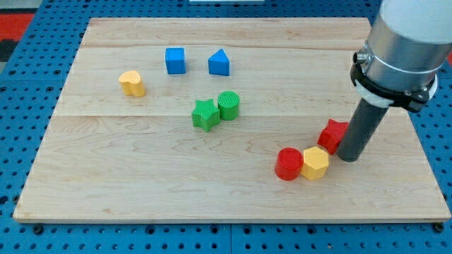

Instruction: Place the red circle and the yellow hexagon in a diagonal line

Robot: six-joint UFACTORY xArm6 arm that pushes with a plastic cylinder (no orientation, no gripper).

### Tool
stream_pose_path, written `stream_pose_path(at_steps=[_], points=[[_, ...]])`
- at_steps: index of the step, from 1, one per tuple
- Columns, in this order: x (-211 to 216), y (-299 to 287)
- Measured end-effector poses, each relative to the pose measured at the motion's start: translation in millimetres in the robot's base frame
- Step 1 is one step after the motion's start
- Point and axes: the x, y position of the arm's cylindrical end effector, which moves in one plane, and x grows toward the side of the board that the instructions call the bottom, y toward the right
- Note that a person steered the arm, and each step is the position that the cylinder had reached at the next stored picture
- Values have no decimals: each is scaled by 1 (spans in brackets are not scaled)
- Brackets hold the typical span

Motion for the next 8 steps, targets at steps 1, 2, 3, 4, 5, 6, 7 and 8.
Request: stream_pose_path(at_steps=[1, 2, 3, 4, 5, 6, 7, 8], points=[[96, 4], [93, -47], [52, -81], [25, -93], [19, -101], [10, -118], [-2, -146], [-13, -141]])
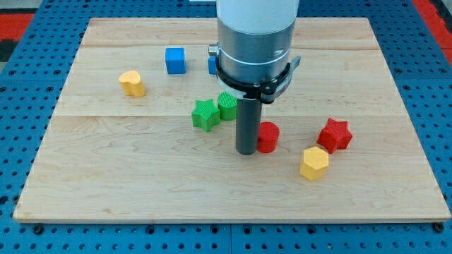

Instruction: Place the red circle and the yellow hexagon in a diagonal line

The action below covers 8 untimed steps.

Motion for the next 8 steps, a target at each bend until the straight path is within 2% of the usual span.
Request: stream_pose_path(at_steps=[2, 3, 5, 7, 8], points=[[-6, 65], [-6, 73], [37, 101], [55, 171], [88, 139]])
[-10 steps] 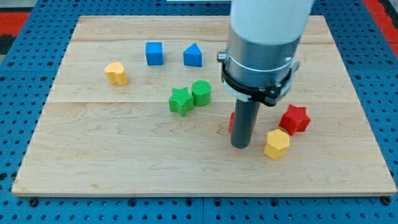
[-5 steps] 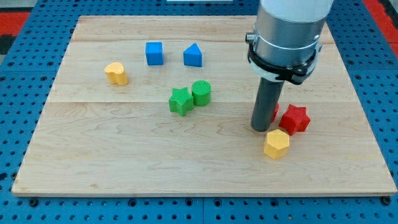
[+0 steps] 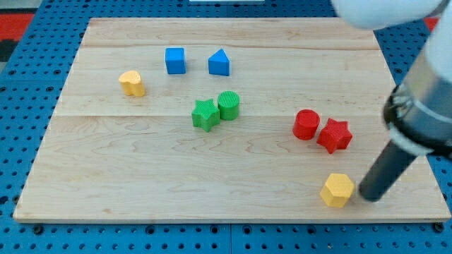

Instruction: Place the red circle and the yellow hexagon in a diagonal line

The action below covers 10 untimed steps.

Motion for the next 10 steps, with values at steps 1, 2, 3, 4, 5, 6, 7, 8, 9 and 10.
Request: stream_pose_path(at_steps=[1, 2, 3, 4, 5, 6, 7, 8, 9, 10], points=[[-14, -83], [-78, -153], [-78, -236], [-27, -243], [-35, -323], [-65, -314], [-30, -345], [17, -282], [1, -232], [-74, -250]])
